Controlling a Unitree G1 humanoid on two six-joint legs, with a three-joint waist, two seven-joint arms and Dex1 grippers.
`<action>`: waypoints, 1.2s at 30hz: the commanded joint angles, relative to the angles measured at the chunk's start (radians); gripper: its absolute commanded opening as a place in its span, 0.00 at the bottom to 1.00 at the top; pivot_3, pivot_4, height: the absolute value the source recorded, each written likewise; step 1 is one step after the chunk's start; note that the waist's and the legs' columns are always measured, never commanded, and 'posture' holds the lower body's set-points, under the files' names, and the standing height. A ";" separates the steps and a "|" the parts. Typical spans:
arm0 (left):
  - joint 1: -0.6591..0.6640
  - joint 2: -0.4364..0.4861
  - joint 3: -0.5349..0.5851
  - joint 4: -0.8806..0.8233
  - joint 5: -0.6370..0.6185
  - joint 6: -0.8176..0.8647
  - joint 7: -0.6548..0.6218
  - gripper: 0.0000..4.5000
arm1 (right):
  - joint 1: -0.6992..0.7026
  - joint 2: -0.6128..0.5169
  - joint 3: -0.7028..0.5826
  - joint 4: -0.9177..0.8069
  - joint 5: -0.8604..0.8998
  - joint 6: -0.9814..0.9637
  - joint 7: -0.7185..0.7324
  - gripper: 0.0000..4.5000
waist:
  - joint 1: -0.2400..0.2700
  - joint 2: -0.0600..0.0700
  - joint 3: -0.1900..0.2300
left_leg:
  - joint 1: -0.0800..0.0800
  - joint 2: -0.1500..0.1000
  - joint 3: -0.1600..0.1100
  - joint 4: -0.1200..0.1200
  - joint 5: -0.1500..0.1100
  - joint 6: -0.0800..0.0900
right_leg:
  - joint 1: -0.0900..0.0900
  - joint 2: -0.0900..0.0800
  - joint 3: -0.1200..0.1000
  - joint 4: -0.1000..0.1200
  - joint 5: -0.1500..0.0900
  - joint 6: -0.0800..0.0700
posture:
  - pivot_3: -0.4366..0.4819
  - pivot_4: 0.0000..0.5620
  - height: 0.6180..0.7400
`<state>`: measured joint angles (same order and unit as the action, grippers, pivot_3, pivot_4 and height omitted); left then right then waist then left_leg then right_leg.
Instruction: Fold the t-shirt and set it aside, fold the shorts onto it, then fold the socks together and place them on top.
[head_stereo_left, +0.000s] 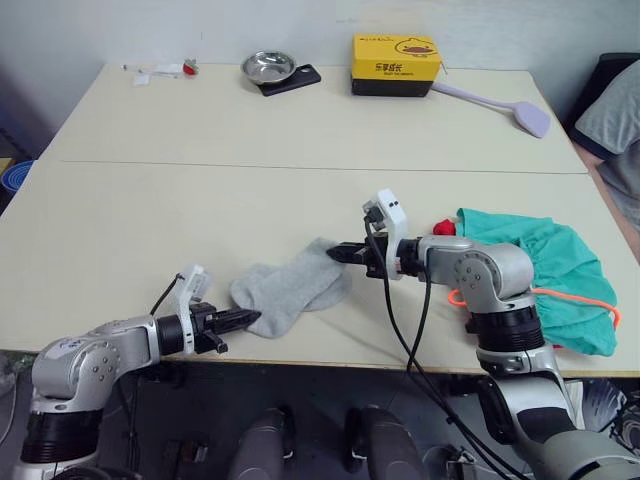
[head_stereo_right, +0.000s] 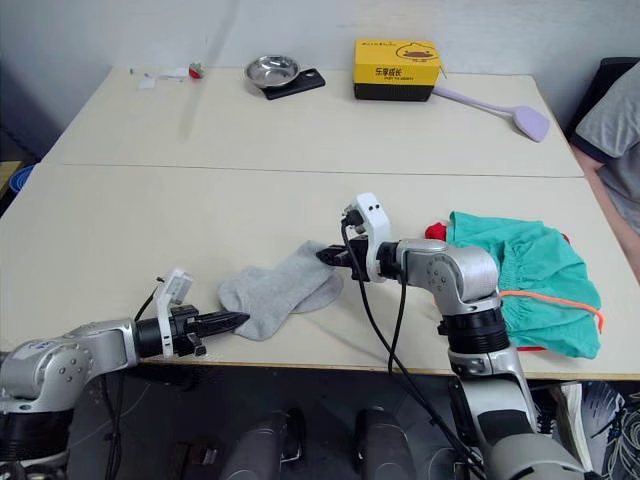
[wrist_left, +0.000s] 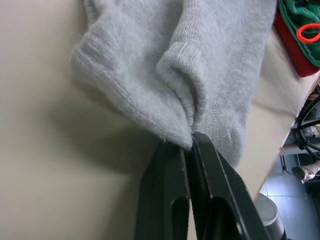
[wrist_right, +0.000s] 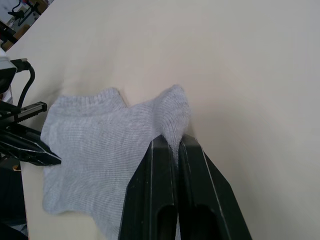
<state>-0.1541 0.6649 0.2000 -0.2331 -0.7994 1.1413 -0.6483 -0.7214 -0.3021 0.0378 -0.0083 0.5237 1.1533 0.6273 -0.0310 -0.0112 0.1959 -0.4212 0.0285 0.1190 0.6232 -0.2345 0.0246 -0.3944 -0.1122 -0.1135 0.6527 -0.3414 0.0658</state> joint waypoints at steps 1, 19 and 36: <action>0.017 0.041 0.015 -0.016 0.027 -0.003 0.011 0.29 | 0.010 0.001 -0.012 -0.054 0.017 -0.023 -0.006 0.00 | -0.001 0.000 0.000 | 0.000 0.000 0.000 0.000 0.000 0.000 | 0.000 0.000 0.000 0.000 0.000 0.000 | 0.48 0.27 1.00; 0.082 0.011 -0.061 -0.183 -0.015 0.065 0.095 0.49 | 0.023 0.018 0.001 -0.066 0.013 -0.042 -0.017 0.00 | 0.008 0.000 0.000 | 0.001 -0.001 0.000 -0.006 0.002 0.000 | -0.001 0.000 0.000 -0.001 0.000 -0.001 | 0.48 0.27 1.00; 0.010 -0.010 -0.141 -0.197 -0.061 0.214 0.119 0.40 | 0.014 0.030 0.010 -0.050 0.004 -0.055 -0.018 0.00 | 0.005 0.000 0.000 | 0.001 -0.002 0.000 -0.006 0.003 0.001 | 0.000 -0.001 0.000 -0.002 0.000 0.000 | 0.48 0.27 1.00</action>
<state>-0.1709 0.6613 0.1279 -0.4268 -0.8564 1.3092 -0.5273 -0.6949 -0.2783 0.0472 -0.0366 0.5174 1.1146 0.6146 -0.0260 -0.0110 0.1960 -0.4200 0.0267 0.1192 0.6176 -0.2319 0.0259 -0.3942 -0.1129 -0.1130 0.6508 -0.3412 0.0654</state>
